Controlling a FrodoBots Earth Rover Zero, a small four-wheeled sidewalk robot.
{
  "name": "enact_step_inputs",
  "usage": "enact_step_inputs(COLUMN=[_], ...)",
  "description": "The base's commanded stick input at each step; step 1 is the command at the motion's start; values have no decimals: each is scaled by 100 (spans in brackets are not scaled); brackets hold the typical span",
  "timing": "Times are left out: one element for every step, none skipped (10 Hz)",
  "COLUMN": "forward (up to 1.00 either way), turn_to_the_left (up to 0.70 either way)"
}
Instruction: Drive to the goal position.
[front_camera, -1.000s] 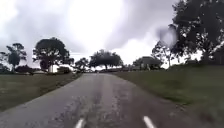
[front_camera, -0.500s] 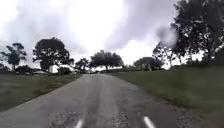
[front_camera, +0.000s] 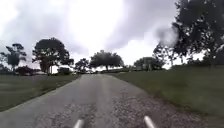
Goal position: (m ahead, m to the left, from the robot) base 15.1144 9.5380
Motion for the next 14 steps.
enact_step_inputs(forward=[70,70,70,70,70,70,70,70,70,70,70,70,70,70], turn_to_the_left=[0,0,0,0,0,0,0,0,19,26,33,14,0,0])
